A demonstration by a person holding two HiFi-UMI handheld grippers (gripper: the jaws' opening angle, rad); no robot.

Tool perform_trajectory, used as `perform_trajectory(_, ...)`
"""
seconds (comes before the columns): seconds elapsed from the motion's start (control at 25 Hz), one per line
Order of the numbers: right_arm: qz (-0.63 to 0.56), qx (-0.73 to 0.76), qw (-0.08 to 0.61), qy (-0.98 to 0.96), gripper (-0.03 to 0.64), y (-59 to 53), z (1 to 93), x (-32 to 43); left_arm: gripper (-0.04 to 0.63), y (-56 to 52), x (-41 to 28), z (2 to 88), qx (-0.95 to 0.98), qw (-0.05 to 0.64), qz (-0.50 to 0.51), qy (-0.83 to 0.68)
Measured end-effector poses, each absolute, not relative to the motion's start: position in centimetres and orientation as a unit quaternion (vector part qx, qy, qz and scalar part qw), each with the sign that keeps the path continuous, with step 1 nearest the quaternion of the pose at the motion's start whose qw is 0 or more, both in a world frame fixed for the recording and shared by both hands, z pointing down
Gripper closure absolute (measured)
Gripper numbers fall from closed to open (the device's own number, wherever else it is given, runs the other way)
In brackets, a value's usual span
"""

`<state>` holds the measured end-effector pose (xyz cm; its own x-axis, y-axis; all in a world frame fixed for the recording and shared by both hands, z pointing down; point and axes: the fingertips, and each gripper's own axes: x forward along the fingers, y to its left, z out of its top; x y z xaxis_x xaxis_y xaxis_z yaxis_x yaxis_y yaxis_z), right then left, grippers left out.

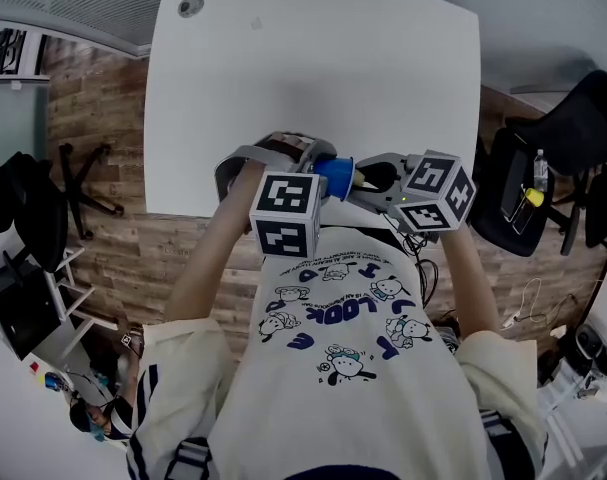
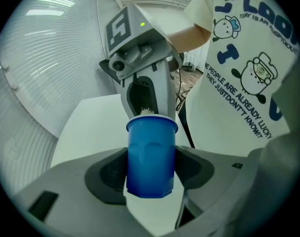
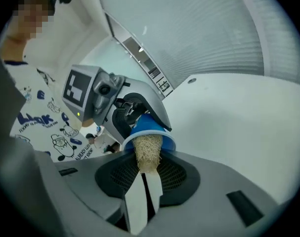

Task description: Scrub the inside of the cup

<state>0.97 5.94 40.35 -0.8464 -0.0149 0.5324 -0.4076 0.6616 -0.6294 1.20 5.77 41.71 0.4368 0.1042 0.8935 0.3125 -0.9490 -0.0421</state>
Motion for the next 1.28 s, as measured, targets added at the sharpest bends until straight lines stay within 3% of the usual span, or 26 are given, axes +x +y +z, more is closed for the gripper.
perform_trajectory(0.16, 0.464, 0.111, 0.199, -0.856, 0.505, 5.6, 39.7, 1.0, 0.288, 5.4, 1.4, 41.2, -0.840, 0.157, -0.504, -0.126)
perform_trajectory(0.76, 0.555, 0.094, 0.169, -0.809, 0.505, 4.9, 40.1, 0.4, 0.289, 4.5, 1.0, 41.8, -0.830, 0.178, -0.513, -0.126)
perform_trajectory(1.28, 0.477, 0.110, 0.243, -0.837, 0.506, 4.6, 40.9, 0.6, 0.290, 4.6, 1.1, 42.7, -0.837, 0.118, -0.520, -0.127)
